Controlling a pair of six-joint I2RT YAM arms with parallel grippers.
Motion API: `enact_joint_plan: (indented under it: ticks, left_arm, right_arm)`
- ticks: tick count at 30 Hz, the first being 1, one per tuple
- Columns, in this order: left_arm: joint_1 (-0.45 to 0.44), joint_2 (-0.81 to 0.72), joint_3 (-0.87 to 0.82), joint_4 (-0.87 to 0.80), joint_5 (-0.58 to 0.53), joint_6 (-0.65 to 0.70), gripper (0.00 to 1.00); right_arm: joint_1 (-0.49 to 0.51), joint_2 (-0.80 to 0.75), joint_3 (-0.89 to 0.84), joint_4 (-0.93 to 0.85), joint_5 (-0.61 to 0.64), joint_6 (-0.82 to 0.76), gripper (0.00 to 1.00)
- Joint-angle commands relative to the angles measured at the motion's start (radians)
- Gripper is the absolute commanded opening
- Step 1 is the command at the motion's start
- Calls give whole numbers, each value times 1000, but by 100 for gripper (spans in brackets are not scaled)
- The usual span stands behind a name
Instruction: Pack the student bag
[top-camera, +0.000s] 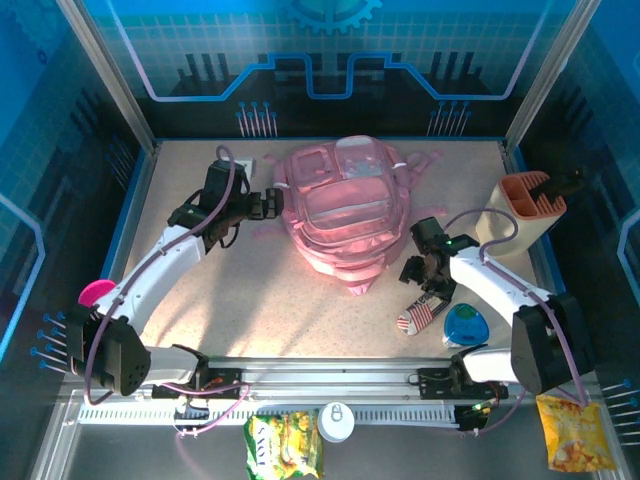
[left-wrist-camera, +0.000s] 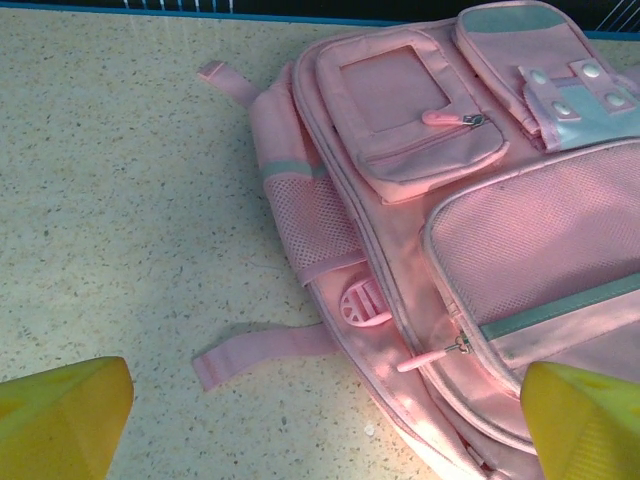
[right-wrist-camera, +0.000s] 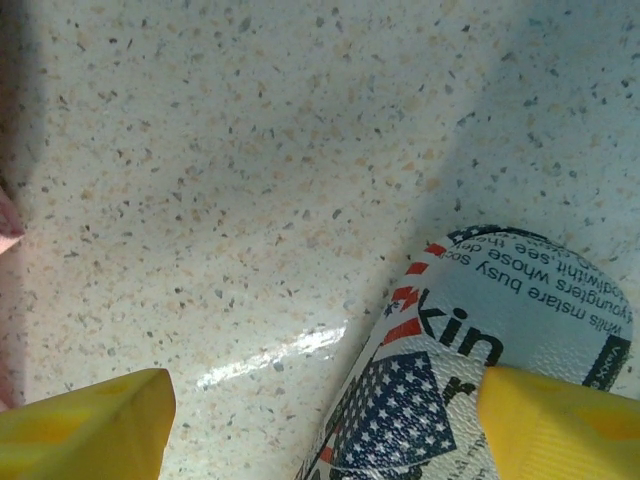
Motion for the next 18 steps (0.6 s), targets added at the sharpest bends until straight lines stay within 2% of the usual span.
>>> enact_joint_plan:
  ticks: [1,10,18]
  left_arm:
    - [9,12,3,30,33,6,99]
    - [9,26,25,26,60,-12,99]
    - [9,36,29,24,69,-21,99]
  right_arm:
    - [14,40,-22,11,-20,47,81]
    - [11,102,38,131,-20,-64,79]
    - [11,77,90,58,4,-82,79]
